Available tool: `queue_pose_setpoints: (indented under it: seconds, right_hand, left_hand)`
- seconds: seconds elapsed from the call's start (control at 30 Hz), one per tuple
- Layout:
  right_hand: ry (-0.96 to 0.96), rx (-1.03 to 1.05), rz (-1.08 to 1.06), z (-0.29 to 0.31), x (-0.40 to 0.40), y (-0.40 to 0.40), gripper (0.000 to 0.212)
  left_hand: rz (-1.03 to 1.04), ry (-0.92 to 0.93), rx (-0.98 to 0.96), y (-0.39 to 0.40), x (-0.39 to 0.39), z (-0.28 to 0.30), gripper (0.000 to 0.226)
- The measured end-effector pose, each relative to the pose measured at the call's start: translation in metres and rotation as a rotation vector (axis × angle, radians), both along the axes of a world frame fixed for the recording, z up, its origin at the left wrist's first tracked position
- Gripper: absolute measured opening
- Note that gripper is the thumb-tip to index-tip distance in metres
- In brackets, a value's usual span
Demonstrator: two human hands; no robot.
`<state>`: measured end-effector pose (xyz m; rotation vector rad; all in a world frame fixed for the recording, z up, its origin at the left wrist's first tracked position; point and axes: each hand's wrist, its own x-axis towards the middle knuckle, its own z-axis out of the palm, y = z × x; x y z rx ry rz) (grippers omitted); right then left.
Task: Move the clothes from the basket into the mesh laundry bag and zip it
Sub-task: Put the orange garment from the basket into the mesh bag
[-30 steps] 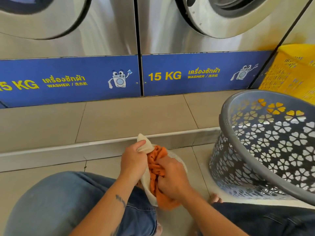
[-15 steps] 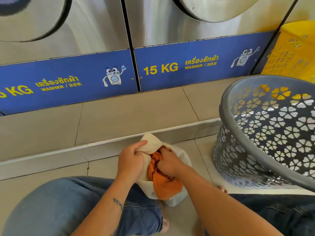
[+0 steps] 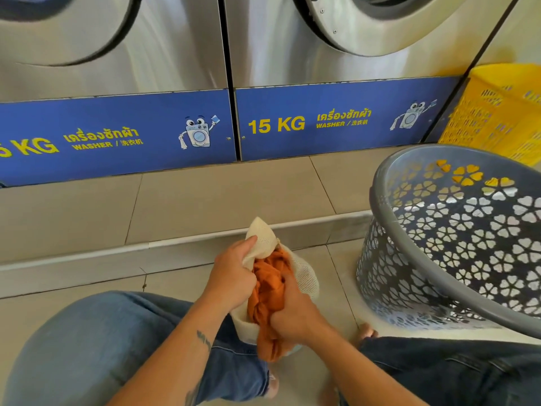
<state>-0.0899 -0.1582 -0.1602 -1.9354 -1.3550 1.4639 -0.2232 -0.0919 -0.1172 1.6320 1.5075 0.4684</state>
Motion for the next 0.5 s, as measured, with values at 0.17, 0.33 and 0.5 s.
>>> queue_pose_setpoints:
  seconds: [0.17, 0.33, 0.5]
  right_hand:
    - [0.32, 0.202, -0.273, -0.003, -0.008, 0.028, 0.066]
    - [0.141, 0.178, 0.056, -0.034, -0.024, 0.025, 0.054]
    - [0.076, -0.072, 0.276, -0.046, -0.041, 0.045, 0.054]
  left_hand:
    - [-0.017, 0.048, 0.015, 0.002, -0.007, 0.002, 0.064]
    - [0.148, -0.094, -0.032, 0.013, -0.011, -0.003, 0.06]
    - [0.397, -0.175, -0.045, 0.019, -0.02, -0.004, 0.056]
